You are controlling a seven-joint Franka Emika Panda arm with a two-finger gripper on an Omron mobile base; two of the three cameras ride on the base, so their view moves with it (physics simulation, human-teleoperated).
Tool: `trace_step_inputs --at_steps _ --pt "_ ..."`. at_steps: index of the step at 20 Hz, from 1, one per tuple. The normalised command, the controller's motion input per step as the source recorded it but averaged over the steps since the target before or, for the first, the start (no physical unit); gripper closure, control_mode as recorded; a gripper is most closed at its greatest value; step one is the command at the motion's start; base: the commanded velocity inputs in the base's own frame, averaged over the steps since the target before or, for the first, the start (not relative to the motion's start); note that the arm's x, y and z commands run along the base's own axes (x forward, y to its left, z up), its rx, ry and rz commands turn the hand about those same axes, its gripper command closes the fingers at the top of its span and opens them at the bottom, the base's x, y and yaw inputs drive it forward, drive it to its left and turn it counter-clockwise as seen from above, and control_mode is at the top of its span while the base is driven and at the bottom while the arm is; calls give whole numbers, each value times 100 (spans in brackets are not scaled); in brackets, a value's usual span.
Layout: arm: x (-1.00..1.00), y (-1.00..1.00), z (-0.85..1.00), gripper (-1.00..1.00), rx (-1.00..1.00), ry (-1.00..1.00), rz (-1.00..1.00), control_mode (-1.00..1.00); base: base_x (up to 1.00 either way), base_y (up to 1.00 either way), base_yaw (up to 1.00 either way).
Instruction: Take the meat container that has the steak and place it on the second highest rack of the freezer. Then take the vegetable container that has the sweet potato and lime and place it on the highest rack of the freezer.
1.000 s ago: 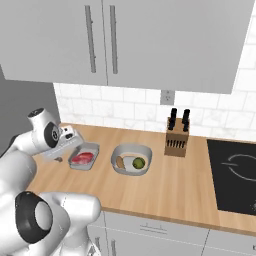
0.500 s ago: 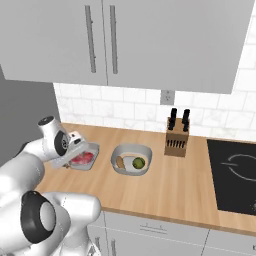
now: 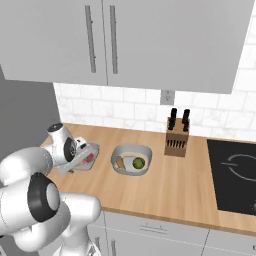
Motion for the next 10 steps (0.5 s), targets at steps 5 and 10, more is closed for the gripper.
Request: trace_step_inputs --at_steps 5,10 --pt "30 8 -15 -100 -1 9 5 -100 0 0 0" --pt "5 15 -15 -100 -5 6 1 -100 0 0 0"
